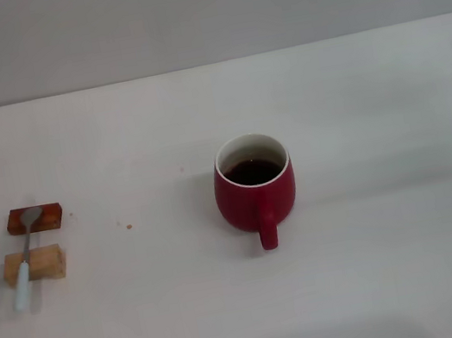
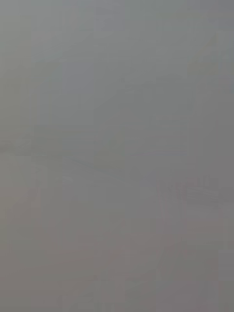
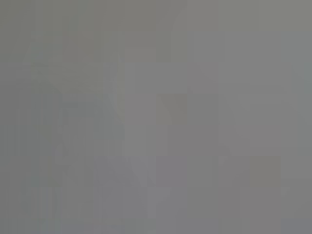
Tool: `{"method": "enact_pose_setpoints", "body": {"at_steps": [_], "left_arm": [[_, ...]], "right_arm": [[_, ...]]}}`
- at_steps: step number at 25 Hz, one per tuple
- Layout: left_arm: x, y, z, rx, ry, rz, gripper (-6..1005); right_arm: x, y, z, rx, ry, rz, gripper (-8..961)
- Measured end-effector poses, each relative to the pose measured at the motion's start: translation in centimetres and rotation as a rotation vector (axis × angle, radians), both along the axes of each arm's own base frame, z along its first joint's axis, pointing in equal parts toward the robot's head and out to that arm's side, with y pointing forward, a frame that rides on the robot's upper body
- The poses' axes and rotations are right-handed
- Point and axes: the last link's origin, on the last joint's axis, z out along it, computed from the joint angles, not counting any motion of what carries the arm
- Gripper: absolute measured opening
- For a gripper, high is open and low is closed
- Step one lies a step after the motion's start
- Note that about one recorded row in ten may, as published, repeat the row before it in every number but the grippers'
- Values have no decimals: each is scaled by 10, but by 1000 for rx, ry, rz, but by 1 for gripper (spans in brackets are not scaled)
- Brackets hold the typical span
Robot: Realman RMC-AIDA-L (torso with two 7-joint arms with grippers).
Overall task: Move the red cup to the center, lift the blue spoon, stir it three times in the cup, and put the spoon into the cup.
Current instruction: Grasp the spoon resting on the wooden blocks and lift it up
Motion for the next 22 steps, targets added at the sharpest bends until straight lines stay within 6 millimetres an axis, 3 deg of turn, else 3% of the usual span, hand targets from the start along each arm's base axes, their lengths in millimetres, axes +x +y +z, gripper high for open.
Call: {"method": "enact_pose_setpoints", "body": {"at_steps": [9, 17, 22], "left_arm": [[-13, -56, -13, -133, -16, -36, 815], [-21, -84, -17, -174, -14, -19, 815], [-26, -88, -26, -227, -7, 13, 816]], "right_arm": [[15, 12, 66, 264, 52, -97, -1], [23, 7, 94, 454, 218, -135, 0], [21, 2, 90, 485, 268, -95, 0]]}}
